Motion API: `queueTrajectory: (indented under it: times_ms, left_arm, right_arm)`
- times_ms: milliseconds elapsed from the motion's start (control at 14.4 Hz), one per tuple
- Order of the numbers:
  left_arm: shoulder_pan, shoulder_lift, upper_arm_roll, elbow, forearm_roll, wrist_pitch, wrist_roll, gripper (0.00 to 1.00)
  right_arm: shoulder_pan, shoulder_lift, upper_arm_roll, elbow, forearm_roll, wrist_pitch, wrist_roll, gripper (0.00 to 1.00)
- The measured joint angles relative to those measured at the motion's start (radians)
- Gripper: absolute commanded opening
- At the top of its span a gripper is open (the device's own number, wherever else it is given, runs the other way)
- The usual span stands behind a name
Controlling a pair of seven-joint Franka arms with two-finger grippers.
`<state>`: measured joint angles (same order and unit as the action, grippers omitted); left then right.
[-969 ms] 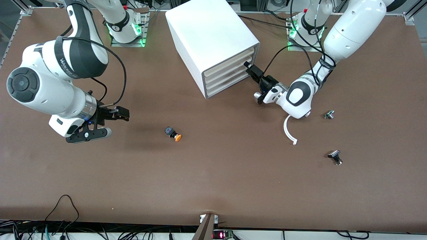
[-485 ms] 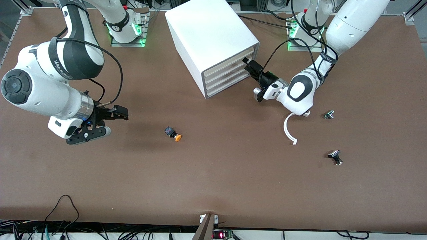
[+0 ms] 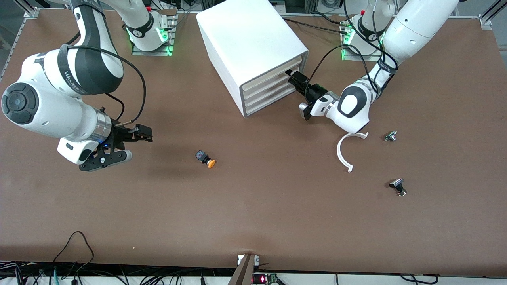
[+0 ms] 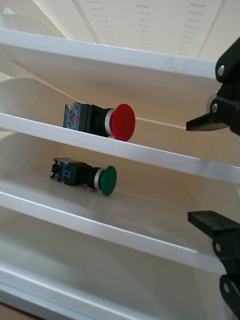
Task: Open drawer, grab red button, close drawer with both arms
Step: 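Grasp the drawer front with the left gripper, then pull the drawer open with the left gripper while the right gripper approaches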
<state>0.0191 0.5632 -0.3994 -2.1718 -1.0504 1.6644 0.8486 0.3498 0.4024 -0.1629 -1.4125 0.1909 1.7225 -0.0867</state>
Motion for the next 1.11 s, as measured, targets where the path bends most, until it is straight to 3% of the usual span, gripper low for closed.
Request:
queueTrajectory:
  times_ms: [346,831,1108]
  left_arm:
    - [-0.004,0.0,-0.016,-0.008,-0.031,0.005,0.001,0.0]
    - [0.003,-0.003,0.003,-0.004,-0.031,0.013,0.039,0.0]
    - [0.018,-0.017,0.148,0.059,-0.031,-0.02,0.041,0.0]
  right_arm:
    - [0.003,-0.002,0.021,0.002,0.005,-0.015,-0.007,1.0]
    - [0.021,-0.005,0.165,0.106,0.021,-0.013,-0.094,1.0]
    - [0.066,-0.004,0.176,0.113,0.019,0.002,-0.26,1.0]
